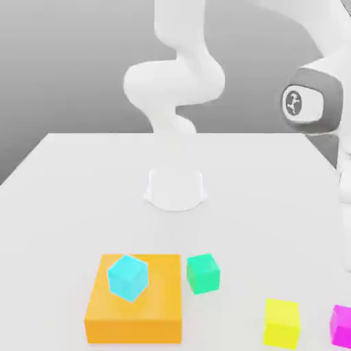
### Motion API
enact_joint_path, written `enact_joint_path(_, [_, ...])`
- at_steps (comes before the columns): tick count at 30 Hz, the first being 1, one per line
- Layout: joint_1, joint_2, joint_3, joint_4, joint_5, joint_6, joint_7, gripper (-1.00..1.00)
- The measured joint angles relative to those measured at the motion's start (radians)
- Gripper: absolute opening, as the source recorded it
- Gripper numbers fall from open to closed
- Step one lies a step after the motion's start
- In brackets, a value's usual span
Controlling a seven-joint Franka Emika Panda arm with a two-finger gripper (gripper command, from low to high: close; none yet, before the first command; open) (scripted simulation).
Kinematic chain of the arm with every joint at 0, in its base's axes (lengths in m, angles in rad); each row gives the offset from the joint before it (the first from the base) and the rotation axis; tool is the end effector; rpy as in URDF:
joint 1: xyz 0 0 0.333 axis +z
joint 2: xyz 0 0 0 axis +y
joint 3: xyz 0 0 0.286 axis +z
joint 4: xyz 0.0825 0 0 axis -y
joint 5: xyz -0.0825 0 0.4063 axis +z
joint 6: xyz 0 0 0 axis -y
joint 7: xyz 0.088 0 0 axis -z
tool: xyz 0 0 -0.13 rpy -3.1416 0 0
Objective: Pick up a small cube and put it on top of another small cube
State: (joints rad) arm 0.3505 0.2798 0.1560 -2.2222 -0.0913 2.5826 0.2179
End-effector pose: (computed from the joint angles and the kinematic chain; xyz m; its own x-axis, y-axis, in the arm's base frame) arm 0.4930 0.2774 0.1878 0.9339 0.3471 0.0854 0.3490 -0.9371 -0.0067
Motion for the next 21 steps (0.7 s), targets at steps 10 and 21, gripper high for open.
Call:
enact_joint_path(10, [0.068,0.279,-0.021,0.044,-0.087,0.145,-0.016,-1.00])
enact_joint_path(21, [0.010,0.082,-0.022,-0.026,-0.038,0.021,-0.031,-1.00])
